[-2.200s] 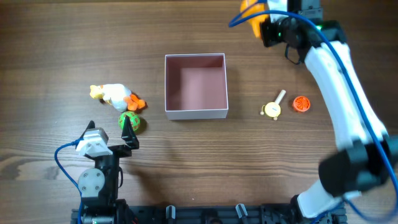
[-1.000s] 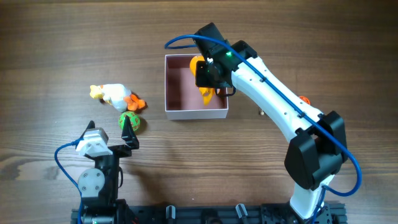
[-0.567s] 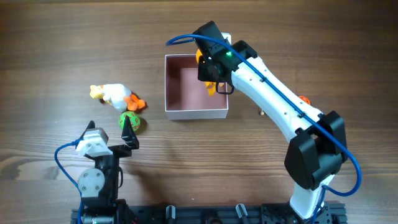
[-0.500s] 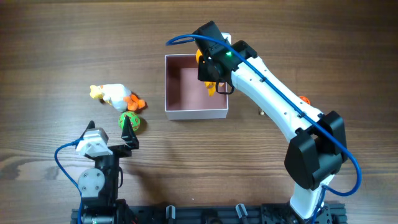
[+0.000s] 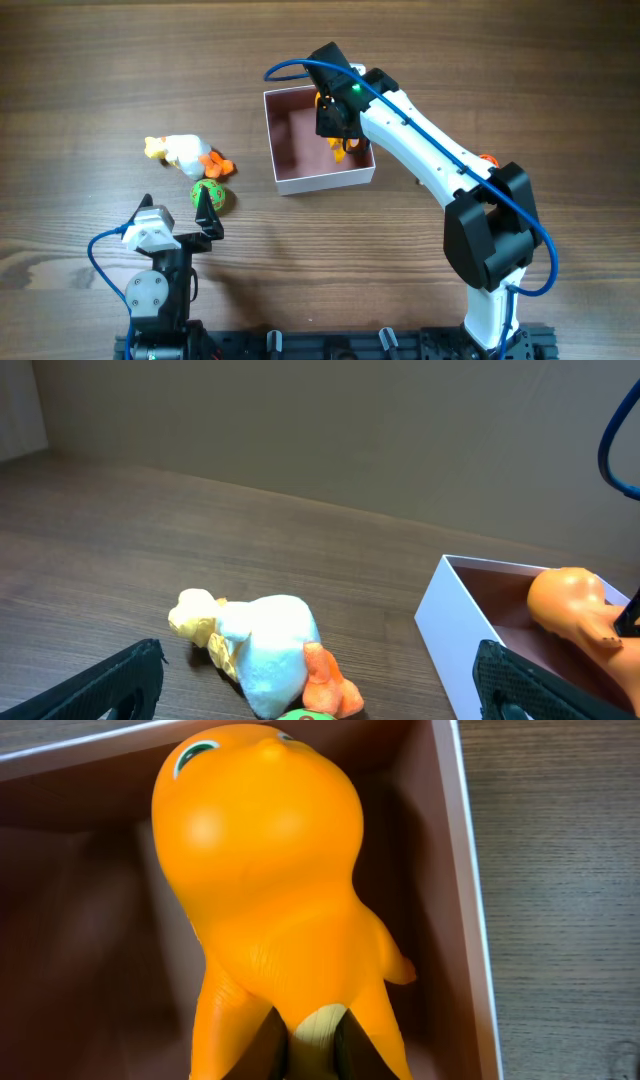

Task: Pack container
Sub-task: 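Lift the dinosaur with the right gripper and lower it into the box, then open the right gripper and move it to the orange gear toy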

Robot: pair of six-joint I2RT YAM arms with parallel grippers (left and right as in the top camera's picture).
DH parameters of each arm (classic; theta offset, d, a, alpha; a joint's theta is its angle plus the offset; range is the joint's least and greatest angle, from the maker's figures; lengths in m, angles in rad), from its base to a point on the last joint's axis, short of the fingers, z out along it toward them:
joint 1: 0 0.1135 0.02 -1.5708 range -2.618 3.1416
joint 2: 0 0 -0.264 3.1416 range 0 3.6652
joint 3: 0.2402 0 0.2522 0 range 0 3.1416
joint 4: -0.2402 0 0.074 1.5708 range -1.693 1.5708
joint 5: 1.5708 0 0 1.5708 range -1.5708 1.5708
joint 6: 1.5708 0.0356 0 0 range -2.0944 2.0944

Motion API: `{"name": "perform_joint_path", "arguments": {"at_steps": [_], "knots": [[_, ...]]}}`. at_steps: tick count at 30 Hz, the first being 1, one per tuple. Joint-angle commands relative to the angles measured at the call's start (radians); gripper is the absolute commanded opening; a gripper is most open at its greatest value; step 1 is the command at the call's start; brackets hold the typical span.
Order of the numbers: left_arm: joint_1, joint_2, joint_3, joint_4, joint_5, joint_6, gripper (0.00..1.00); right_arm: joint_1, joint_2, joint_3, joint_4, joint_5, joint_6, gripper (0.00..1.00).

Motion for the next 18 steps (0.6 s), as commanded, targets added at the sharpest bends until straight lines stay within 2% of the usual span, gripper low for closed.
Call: {"name": "perform_joint_path", "arguments": {"at_steps": [1, 7, 8, 10, 11, 12, 18], "knots": [[-0.003, -0.006, -0.007, 0.003, -0.013, 0.023, 1.0, 0.002, 0.017, -0.01, 0.02, -0.012, 0.011, 0.13], [-0.003, -0.006, -0.007, 0.003, -0.013, 0.023, 1.0, 0.002, 0.017, -0.01, 0.019, -0.013, 0.011, 0.15], [-0.003, -0.006, -0.007, 0.003, -0.013, 0.023, 1.0, 0.003, 0.017, -0.01, 0.016, -0.013, 0.011, 0.19], [-0.003, -0.006, -0.007, 0.003, -0.013, 0.023, 1.0, 0.002, 0.017, -0.01, 0.006, -0.013, 0.01, 0.33], [-0.003, -0.006, -0.007, 0.003, -0.013, 0.023, 1.0, 0.002, 0.017, -0.01, 0.003, -0.013, 0.01, 0.43], [-0.003, -0.006, -0.007, 0.003, -0.013, 0.023, 1.0, 0.002, 0.017, -0.01, 0.0, -0.013, 0.01, 0.45], [-0.003, -0.006, -0.007, 0.003, -0.013, 0.023, 1.0, 0.002, 0.012, -0.005, 0.0, -0.011, -0.029, 0.46]]}}
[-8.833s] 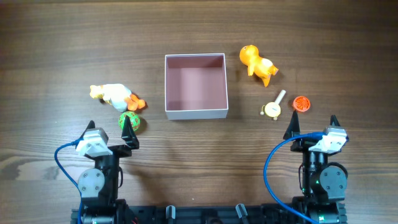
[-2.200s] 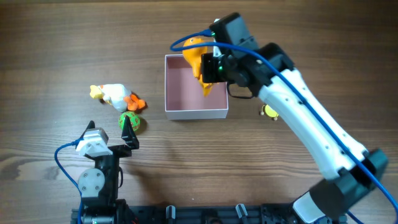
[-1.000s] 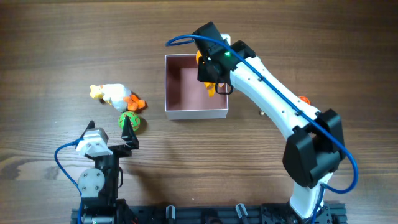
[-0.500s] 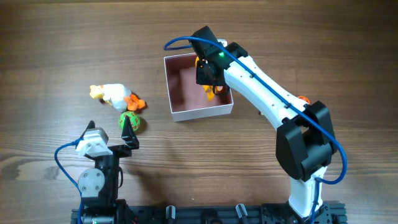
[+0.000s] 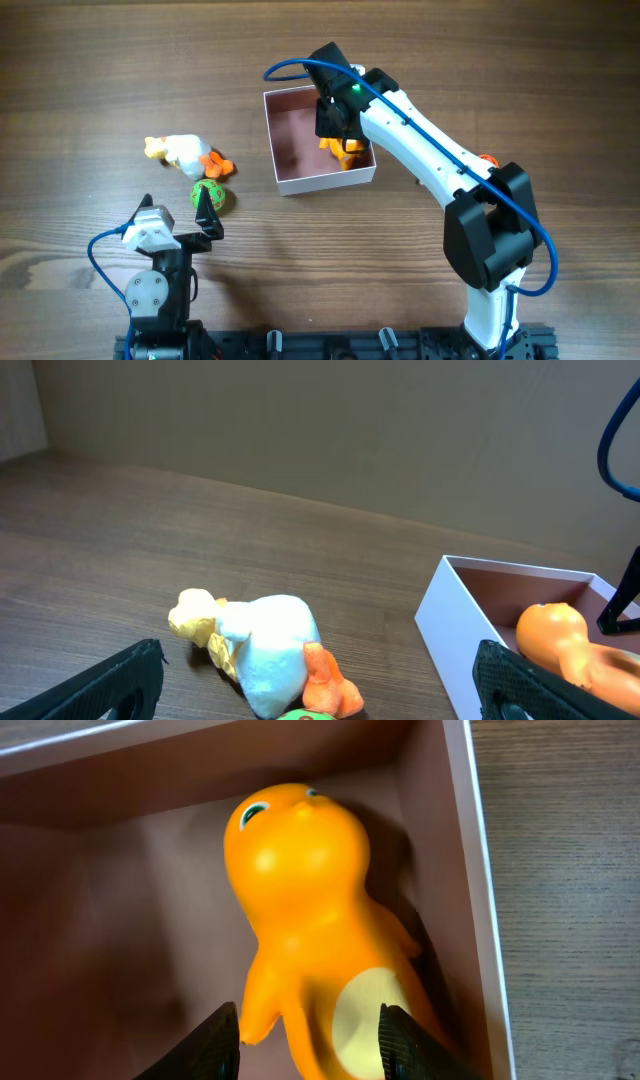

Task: Pack container
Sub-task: 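Open the right gripper and move it to the orange gear toy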

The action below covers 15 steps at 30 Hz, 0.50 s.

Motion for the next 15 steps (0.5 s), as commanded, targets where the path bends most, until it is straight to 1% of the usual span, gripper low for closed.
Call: {"name": "perform_joint_path", "arguments": {"at_steps": [1, 6, 9, 12, 15], "knots": [[-0.003, -0.006, -0.007, 0.003, -0.013, 0.023, 1.0, 0.002, 0.007, 0.002, 0.005, 0.002, -0.039, 0.46], [-0.003, -0.006, -0.007, 0.003, -0.013, 0.023, 1.0, 0.0, -0.058, 0.085, -0.023, 0.117, -0.145, 0.47], [-0.003, -0.006, -0.007, 0.003, -0.013, 0.023, 1.0, -0.026, -0.147, 0.141, -0.091, 0.182, -0.145, 0.47], [-0.003, -0.006, -0.007, 0.003, -0.013, 0.023, 1.0, -0.087, -0.251, 0.142, -0.124, 0.183, -0.14, 0.48], [-0.003, -0.006, -0.007, 0.003, -0.013, 0.023, 1.0, -0.177, -0.339, 0.142, -0.194, 0.183, -0.138, 0.48]]}}
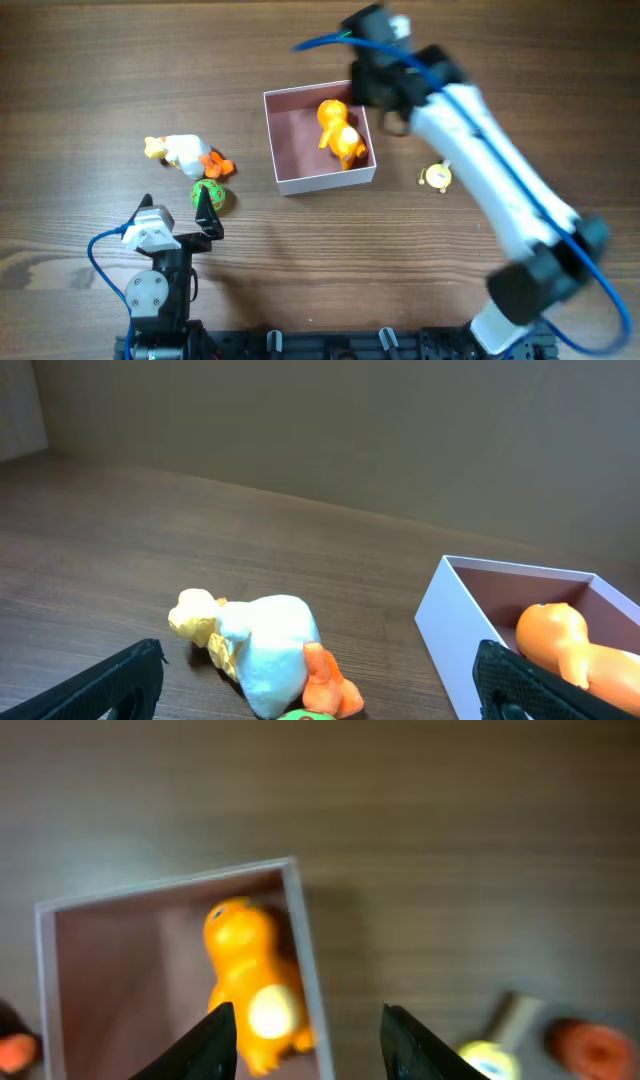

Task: Pack container
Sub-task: 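Open the right gripper and move it to the orange gear toy, then lower the right gripper over the orange gear and close on it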

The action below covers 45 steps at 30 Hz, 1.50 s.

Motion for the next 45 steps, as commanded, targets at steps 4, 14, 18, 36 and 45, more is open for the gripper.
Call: {"name": "perform_joint_path", "arguments": {"at_steps": [4, 14, 18, 36, 45], "knots": [[-0.003, -0.006, -0.007, 0.003, -0.013, 0.023, 1.0, -0.248, -0.154, 0.023, -0.214, 0.047, -0.01, 0.51], [-0.003, -0.006, -0.007, 0.003, -0.013, 0.023, 1.0, -0.563, -0.15, -0.13, -0.28, 0.012, 0.066, 0.63], [-0.003, -0.006, -0.007, 0.003, -0.013, 0.023, 1.0, -0.653, -0.148, -0.26, -0.171, -0.139, 0.036, 0.63], [-0.003, -0.006, -0.007, 0.003, -0.013, 0.023, 1.0, -0.674, -0.086, -0.694, 0.229, -0.232, 0.043, 0.72], [-0.003, -0.006, -0.007, 0.003, -0.013, 0.023, 1.0, -0.674, -0.086, -0.8, 0.372, -0.306, 0.035, 0.75]]}}
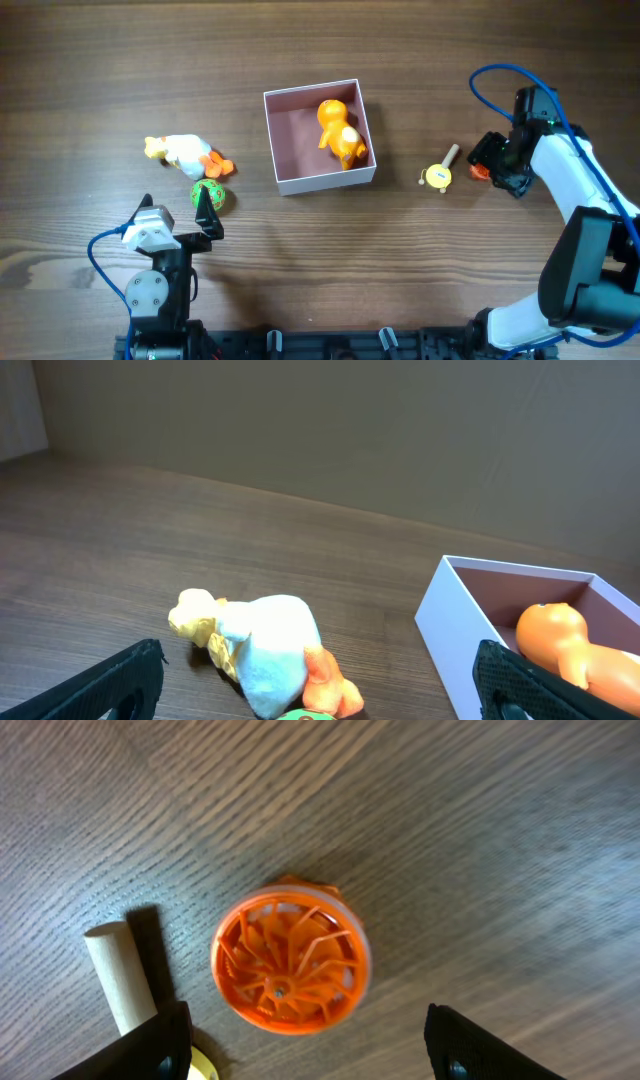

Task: Pack container
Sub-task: 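Lower the right gripper over the orange gear and close on it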

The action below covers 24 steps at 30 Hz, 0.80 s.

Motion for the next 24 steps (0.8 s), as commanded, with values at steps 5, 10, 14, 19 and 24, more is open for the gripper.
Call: {"name": "perform_joint_path", "arguments": {"at_steps": [5, 10, 14, 19, 24], "knots": [[-0.003, -0.006, -0.007, 0.003, -0.013, 0.023, 1.0, -0.001, 0.013, -0.019, 0.084, -0.027, -0.032, 0.75], [-0.003, -0.006, -0.007, 0.003, -0.013, 0.023, 0.99, -0.001, 0.013, -0.019, 0.112, -0.027, -0.047, 0.74], [-0.003, -0.006, -0.007, 0.003, -0.013, 0.023, 1.0, -0.001, 0.026, -0.019, 0.113, -0.027, -0.048, 0.74], [-0.003, -0.006, -0.007, 0.003, -0.013, 0.023, 1.0, -0.001, 0.076, -0.019, 0.119, -0.027, -0.046, 0.74], [-0.003, -0.006, -0.007, 0.003, -0.013, 0.023, 1.0, -0.001, 0.09, -0.019, 0.123, -0.027, -0.048, 0.73]]}}
